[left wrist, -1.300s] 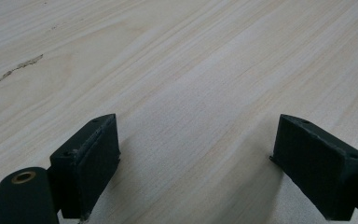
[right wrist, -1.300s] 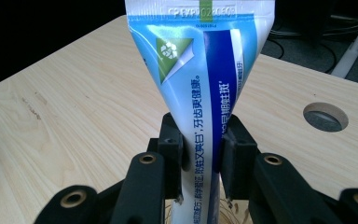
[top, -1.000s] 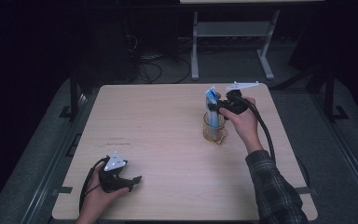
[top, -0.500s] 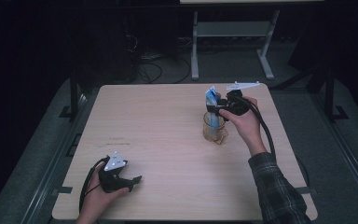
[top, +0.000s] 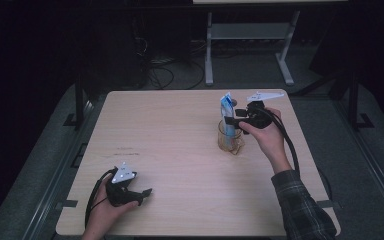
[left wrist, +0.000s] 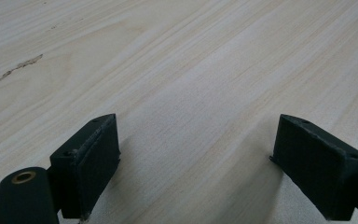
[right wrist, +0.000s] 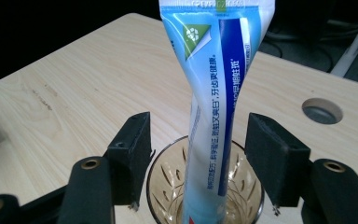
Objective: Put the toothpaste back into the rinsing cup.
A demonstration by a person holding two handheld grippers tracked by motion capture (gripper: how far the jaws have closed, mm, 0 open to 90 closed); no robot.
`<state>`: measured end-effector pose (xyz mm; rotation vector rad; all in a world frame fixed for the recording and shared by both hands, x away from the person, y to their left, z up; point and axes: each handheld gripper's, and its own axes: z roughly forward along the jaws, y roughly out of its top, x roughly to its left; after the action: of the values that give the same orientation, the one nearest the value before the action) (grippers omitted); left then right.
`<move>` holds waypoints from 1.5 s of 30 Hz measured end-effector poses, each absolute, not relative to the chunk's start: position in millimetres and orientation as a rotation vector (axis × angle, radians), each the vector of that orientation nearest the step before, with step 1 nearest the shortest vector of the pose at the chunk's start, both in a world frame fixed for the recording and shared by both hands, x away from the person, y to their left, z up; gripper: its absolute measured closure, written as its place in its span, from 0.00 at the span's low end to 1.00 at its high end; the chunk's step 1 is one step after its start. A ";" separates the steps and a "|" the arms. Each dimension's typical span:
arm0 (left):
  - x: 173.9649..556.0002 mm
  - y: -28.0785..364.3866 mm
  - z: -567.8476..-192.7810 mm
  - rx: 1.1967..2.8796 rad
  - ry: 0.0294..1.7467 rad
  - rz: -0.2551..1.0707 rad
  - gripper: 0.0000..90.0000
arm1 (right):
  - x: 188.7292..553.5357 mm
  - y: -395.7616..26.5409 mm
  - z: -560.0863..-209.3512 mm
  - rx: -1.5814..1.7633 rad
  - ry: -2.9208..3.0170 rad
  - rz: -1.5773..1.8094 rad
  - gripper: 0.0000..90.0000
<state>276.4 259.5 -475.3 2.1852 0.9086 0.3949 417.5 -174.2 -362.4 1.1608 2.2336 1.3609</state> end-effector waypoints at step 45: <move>276.4 259.5 -475.2 2.185 0.909 0.396 0.15 | 329.2 -222.0 -399.9 1.169 2.222 1.298 0.42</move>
<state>276.4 259.5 -475.2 2.1855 0.9091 0.3957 329.2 -222.0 -399.9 1.1690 2.2215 1.2979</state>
